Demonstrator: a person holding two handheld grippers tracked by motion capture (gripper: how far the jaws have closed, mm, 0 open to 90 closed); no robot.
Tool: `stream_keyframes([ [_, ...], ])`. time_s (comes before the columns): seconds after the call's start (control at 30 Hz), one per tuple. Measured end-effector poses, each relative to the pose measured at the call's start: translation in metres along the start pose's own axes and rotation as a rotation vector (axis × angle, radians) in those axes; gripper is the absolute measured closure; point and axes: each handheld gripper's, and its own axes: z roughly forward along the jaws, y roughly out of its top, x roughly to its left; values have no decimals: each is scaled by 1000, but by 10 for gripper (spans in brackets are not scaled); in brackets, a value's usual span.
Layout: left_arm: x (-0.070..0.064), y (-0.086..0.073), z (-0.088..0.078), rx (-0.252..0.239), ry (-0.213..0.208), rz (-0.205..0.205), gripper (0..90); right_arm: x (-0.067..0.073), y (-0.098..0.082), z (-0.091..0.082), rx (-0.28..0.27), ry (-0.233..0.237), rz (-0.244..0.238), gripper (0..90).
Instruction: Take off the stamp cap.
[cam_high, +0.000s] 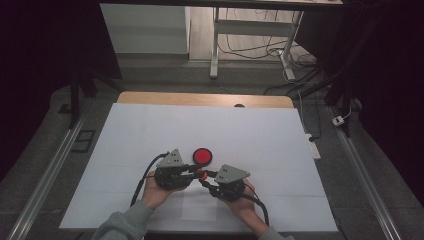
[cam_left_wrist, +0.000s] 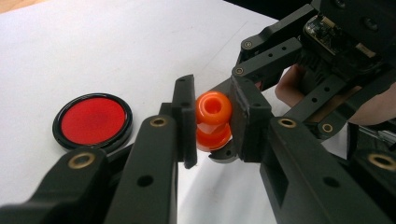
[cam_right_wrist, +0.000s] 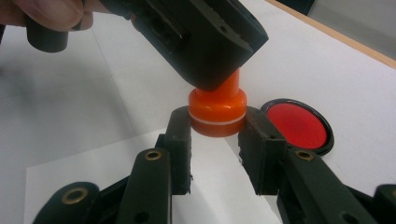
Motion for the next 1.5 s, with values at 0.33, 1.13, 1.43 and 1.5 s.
stream_keyframes([
  [0.33, -1, 0, 1, 13, 6, 1, 729, 0, 0, 0, 15, 0, -5, 646],
  [1.13, -1, 0, 1, 20, 2, -3, 729, 1, 0, 1, 26, 1, -12, 648],
  [1.43, -2, 0, 1, 19, 8, 10, 730, 2, 1, 0, 43, -8, -39, 649],
  [1.5, -3, 0, 1, 21, 12, 15, 730, 2, 2, 0, 47, -13, -47, 649],
])
